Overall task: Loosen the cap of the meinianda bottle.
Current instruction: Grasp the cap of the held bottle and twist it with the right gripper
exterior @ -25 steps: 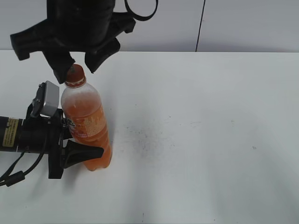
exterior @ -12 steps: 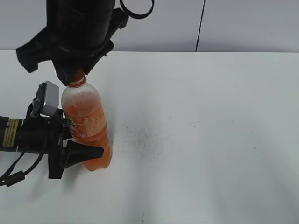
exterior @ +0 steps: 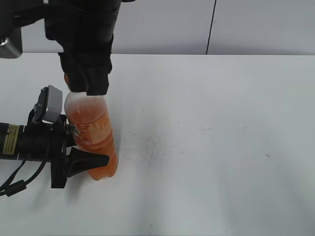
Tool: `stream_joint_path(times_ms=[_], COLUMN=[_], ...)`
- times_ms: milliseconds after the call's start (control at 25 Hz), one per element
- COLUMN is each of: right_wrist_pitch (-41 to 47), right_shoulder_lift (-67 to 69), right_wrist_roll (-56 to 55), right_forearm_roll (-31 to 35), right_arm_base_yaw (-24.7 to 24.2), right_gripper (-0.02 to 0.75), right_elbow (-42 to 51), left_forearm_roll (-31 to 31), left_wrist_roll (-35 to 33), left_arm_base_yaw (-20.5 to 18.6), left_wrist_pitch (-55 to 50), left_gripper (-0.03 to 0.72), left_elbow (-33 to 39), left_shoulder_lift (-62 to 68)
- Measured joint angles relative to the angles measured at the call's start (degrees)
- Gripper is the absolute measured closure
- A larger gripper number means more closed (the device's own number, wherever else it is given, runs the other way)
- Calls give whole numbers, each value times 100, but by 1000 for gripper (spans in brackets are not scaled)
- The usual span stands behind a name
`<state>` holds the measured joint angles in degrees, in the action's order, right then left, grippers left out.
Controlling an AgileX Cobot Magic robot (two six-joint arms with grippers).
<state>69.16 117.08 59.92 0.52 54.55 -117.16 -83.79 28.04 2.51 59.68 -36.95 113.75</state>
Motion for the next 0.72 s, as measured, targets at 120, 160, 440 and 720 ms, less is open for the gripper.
stream_joint_path(times_ms=[120, 160, 440, 720], right_wrist_pitch=[0, 0, 19, 43], right_shoulder_lift=[0, 0, -47, -464], right_wrist_roll=[117, 122, 100, -738], right_forearm_roll=[8, 8, 146, 672], right_arm_base_yaw=[0, 0, 0, 0], right_gripper=[468, 468, 468, 468], right_elbow=[0, 0, 0, 2], left_forearm_roll=[0, 0, -6, -10], left_wrist_roll=[0, 0, 0, -15], left_arm_base_yaw=[0, 0, 0, 0], left_wrist_pitch=[0, 0, 0, 0], left_gripper=[294, 294, 294, 294], left_elbow=[0, 0, 0, 0], left_shoulder_lift=[0, 0, 0, 0])
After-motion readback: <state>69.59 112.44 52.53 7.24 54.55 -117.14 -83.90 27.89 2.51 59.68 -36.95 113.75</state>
